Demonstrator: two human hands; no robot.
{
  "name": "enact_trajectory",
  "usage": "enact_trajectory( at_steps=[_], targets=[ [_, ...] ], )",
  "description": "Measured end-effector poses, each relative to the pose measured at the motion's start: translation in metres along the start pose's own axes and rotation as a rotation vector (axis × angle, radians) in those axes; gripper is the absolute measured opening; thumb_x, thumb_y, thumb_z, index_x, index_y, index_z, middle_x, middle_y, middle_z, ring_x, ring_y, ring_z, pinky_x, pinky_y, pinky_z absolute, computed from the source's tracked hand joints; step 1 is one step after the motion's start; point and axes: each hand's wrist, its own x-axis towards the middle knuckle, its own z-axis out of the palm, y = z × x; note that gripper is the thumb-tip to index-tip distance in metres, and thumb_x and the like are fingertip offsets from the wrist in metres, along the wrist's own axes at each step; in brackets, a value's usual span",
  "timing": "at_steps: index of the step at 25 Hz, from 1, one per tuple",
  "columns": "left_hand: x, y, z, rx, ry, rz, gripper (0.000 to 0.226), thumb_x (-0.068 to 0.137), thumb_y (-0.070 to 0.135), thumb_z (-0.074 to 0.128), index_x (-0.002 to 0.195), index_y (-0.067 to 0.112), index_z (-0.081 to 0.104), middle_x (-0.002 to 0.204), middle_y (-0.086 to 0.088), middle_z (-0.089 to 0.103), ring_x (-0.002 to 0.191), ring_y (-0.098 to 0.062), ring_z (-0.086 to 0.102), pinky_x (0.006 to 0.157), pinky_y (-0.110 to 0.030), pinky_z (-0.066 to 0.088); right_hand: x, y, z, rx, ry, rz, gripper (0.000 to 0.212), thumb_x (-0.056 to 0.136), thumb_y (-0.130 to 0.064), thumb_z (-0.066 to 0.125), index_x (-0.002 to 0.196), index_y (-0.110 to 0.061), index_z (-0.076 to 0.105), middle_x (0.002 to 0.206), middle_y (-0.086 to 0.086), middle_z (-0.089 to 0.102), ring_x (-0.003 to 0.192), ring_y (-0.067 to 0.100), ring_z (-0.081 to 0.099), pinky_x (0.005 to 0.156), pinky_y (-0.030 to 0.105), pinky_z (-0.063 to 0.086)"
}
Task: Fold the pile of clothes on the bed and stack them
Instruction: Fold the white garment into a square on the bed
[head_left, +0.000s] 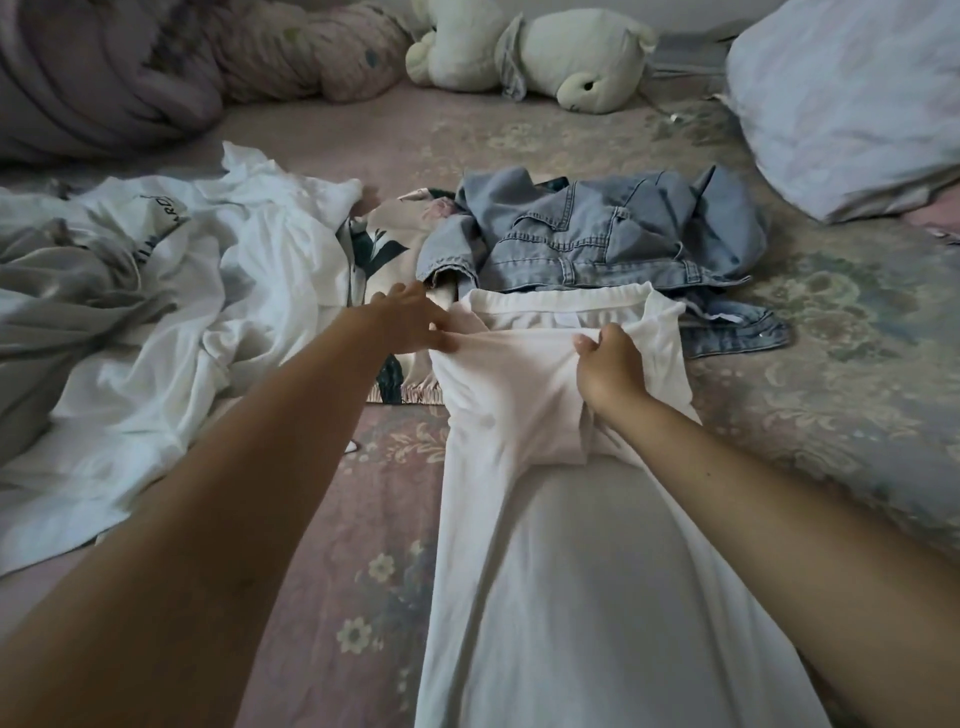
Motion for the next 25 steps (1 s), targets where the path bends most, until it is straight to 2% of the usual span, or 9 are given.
enact_trajectory(
  at_steps=[4,7,9,12,14,17,21,23,25],
  targets=[
    [0.011,-0.003,0.002,-0.214,0.2,-0.058,0.035,0.09,0.041,0.058,0.109,0.011,0.062,0.105,-0.011,0.045,0.104,-0.031,0.052,0.088,-0.041,0.042,0.005,0.003,0.003,-0.315,0.109,-0.272,0.022,0.103,-0.018,0.032,0.113,0.0,0.041,0.106,0.021,0.061,0.088,0.034,0.058,0.061,0.035,0.03],
    [0.008,0.021,0.012,-0.12,0.215,-0.167,0.041,0.092,0.04,0.056,0.123,0.013,0.051,0.124,-0.014,0.045,0.114,-0.032,0.048,0.091,-0.042,0.038,0.011,0.014,0.01,-0.59,0.074,-0.381,0.027,0.103,-0.017,0.031,0.124,0.0,0.037,0.113,0.021,0.059,0.087,0.037,0.061,0.057,0.037,0.034],
    [-0.01,0.04,0.023,-0.05,0.363,-0.22,0.051,0.094,0.04,0.052,0.135,0.012,0.039,0.136,-0.015,0.039,0.123,-0.033,0.041,0.096,-0.044,0.035,0.007,0.013,0.009,-0.657,0.085,-0.351,0.036,0.103,-0.022,0.035,0.132,0.0,0.033,0.119,0.021,0.055,0.09,0.037,0.06,0.057,0.038,0.036],
    [-0.067,0.067,0.061,-0.125,0.563,-0.038,0.06,0.099,0.042,0.037,0.147,0.007,0.027,0.153,-0.015,0.025,0.14,-0.032,0.025,0.112,-0.044,0.021,-0.013,0.021,0.001,-0.674,0.209,-0.533,0.05,0.097,-0.024,0.046,0.14,0.0,0.036,0.133,0.024,0.046,0.112,0.04,0.05,0.078,0.047,0.045],
    [-0.115,0.089,0.096,-0.135,0.427,0.189,0.067,0.1,0.049,0.017,0.145,0.002,0.031,0.153,-0.017,0.026,0.142,-0.031,0.025,0.116,-0.043,0.015,-0.036,0.034,-0.003,-0.731,-0.003,-0.685,0.05,0.098,-0.027,0.039,0.144,-0.006,0.035,0.149,0.019,0.033,0.135,0.034,0.034,0.104,0.051,0.035],
    [-0.159,0.11,0.132,-0.129,0.307,0.174,0.08,0.1,0.052,0.004,0.131,-0.005,0.05,0.137,-0.024,0.049,0.126,-0.038,0.048,0.112,-0.044,0.025,-0.07,0.051,-0.018,-0.746,-0.303,-0.501,0.055,0.103,-0.036,0.025,0.152,-0.019,0.008,0.16,0.005,0.0,0.147,0.019,-0.002,0.117,0.044,0.005],
    [-0.249,0.139,0.149,-0.308,0.188,0.104,0.076,0.092,0.048,0.018,0.139,-0.008,0.037,0.148,-0.026,0.032,0.138,-0.041,0.03,0.113,-0.046,0.016,-0.158,0.087,-0.061,-0.651,-0.424,-0.592,0.059,0.102,-0.041,0.026,0.152,-0.019,0.005,0.159,0.001,-0.007,0.147,0.014,-0.006,0.117,0.041,0.004],
    [-0.303,0.151,0.165,-0.317,0.222,0.116,0.061,0.088,0.039,0.036,0.124,-0.008,0.055,0.131,-0.027,0.053,0.121,-0.043,0.05,0.1,-0.05,0.043,-0.214,0.126,-0.082,-0.667,-0.447,-0.679,0.064,0.098,-0.05,0.017,0.152,-0.016,0.013,0.158,-0.001,-0.002,0.145,0.012,-0.002,0.117,0.041,0.008],
    [-0.344,0.162,0.175,-0.318,0.284,0.047,0.046,0.085,0.034,0.046,0.113,0.0,0.061,0.11,-0.018,0.059,0.097,-0.035,0.057,0.078,-0.043,0.055,-0.256,0.165,-0.1,-0.727,-0.358,-0.789,0.065,0.099,-0.052,0.01,0.148,-0.012,0.025,0.155,0.006,0.018,0.144,0.015,0.01,0.115,0.039,0.013]
  ],
)
